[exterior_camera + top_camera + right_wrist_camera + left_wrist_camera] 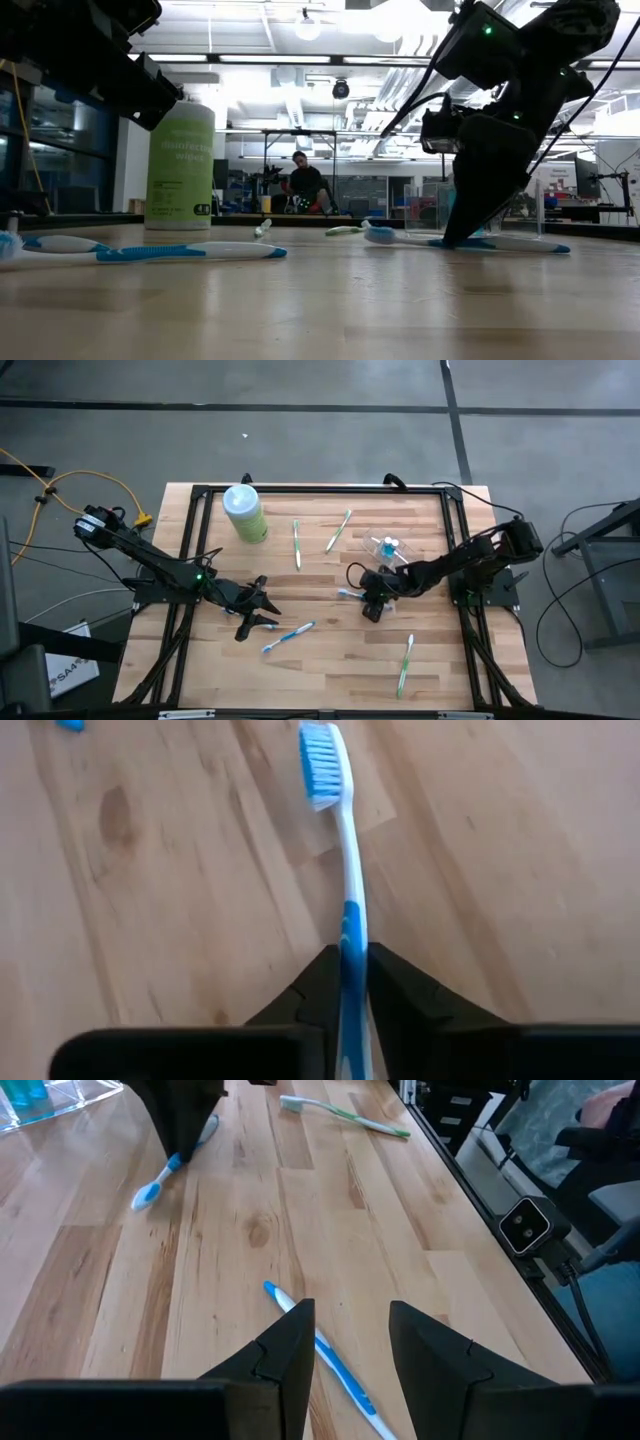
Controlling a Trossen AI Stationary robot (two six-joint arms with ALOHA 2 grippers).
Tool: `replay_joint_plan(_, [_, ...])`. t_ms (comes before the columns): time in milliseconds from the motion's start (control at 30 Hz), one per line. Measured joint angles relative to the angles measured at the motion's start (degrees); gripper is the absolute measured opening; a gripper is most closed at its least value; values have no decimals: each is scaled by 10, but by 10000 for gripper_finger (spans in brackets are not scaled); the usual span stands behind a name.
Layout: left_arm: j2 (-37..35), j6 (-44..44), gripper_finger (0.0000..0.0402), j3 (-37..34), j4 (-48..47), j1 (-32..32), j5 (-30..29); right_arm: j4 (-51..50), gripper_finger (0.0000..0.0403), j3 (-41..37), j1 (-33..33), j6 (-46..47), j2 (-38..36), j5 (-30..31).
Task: Pick & Place toothbrushing station
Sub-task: Put the right blue toothbrush into the right of the transparent organizer
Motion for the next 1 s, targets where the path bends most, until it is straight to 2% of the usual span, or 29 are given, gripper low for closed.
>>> replay_joint_plan(500, [0, 0, 127, 0, 0, 0, 0, -8, 78, 1, 5, -41, 3, -10])
replay_joint_plan(1000, [0, 0, 127, 0, 0, 0, 0, -26, 68, 1, 6, -45, 3, -31])
